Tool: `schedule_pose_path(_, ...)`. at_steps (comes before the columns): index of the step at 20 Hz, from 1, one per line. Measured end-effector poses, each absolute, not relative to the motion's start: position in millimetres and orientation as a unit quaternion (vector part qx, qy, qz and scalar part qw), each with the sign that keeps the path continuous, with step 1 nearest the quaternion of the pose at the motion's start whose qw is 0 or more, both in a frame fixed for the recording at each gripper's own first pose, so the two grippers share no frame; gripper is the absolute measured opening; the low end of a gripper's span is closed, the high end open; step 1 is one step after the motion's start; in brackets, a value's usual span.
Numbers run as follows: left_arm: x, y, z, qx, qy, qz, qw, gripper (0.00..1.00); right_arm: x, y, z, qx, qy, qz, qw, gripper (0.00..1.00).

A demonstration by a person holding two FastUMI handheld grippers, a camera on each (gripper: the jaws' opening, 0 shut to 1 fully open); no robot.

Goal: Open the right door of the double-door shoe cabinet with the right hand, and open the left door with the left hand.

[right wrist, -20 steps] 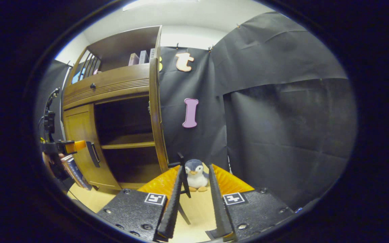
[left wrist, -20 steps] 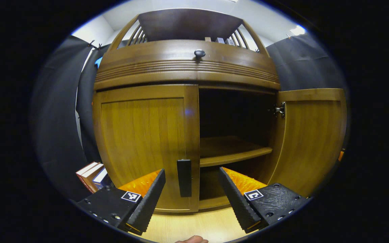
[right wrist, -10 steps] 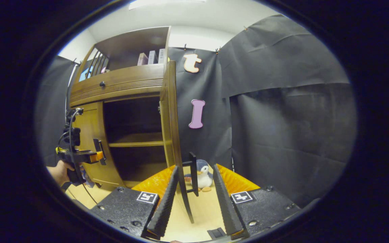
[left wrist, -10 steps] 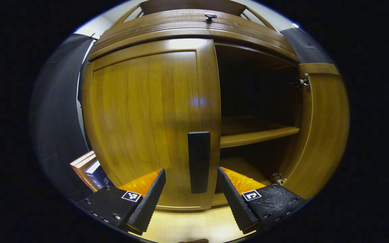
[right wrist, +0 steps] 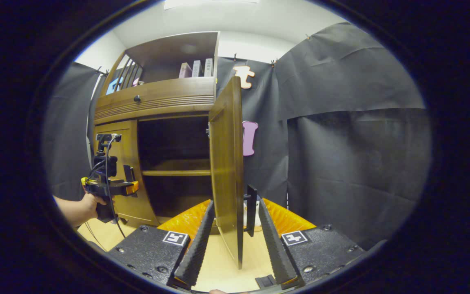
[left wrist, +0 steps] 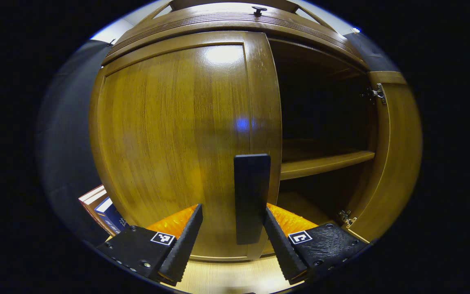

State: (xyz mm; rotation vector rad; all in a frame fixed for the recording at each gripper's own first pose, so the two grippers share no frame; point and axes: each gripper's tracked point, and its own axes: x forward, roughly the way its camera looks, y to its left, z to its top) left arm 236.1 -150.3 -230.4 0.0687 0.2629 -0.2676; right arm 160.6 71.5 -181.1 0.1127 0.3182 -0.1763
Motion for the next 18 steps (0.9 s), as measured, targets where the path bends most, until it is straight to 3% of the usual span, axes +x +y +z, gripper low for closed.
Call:
schedule_pose_path(2,237,-155,-230,0.034,0.131,-0.141,0.981,0.82,162,72,-180,0.056,0.155,-0.086,0.983,0.7)
schedule_pose_path(3,238,-158,-228,0.038,0.128,-0.143,0.981,0.72,163,73,-180,0.055,0.154,-0.086,0.983,0.7)
schedule_pose_path(4,240,-158,-228,0.042,0.123,-0.146,0.981,0.77,163,72,-180,0.056,0.153,-0.086,0.983,0.7)
schedule_pose_path(5,239,-159,-228,0.044,0.12,-0.152,0.98,0.65,163,73,-179,0.057,0.153,-0.085,0.983,0.7)
schedule_pose_path(9,238,-164,-228,0.046,0.119,-0.167,0.978,0.74,163,74,-184,0.047,0.164,-0.079,0.982,0.7)
schedule_pose_path(10,239,-166,-228,0.049,0.118,-0.17,0.977,0.53,161,73,-183,0.043,0.165,-0.078,0.982,0.71)
schedule_pose_path(14,234,-173,-227,0.052,0.116,-0.186,0.974,0.43,162,75,-184,0.034,0.167,-0.068,0.983,0.7)
schedule_pose_path(15,235,-174,-227,0.051,0.116,-0.189,0.974,0.35,164,76,-185,0.032,0.168,-0.068,0.983,0.7)
schedule_pose_path(16,235,-174,-227,0.05,0.117,-0.192,0.973,0.35,164,77,-186,0.033,0.169,-0.067,0.983,0.7)
schedule_pose_path(17,237,-175,-228,0.047,0.116,-0.195,0.973,0.42,163,77,-187,0.033,0.171,-0.066,0.983,0.7)
schedule_pose_path(18,233,-174,-227,0.047,0.117,-0.194,0.973,0.28,163,77,-186,0.033,0.171,-0.065,0.983,0.7)
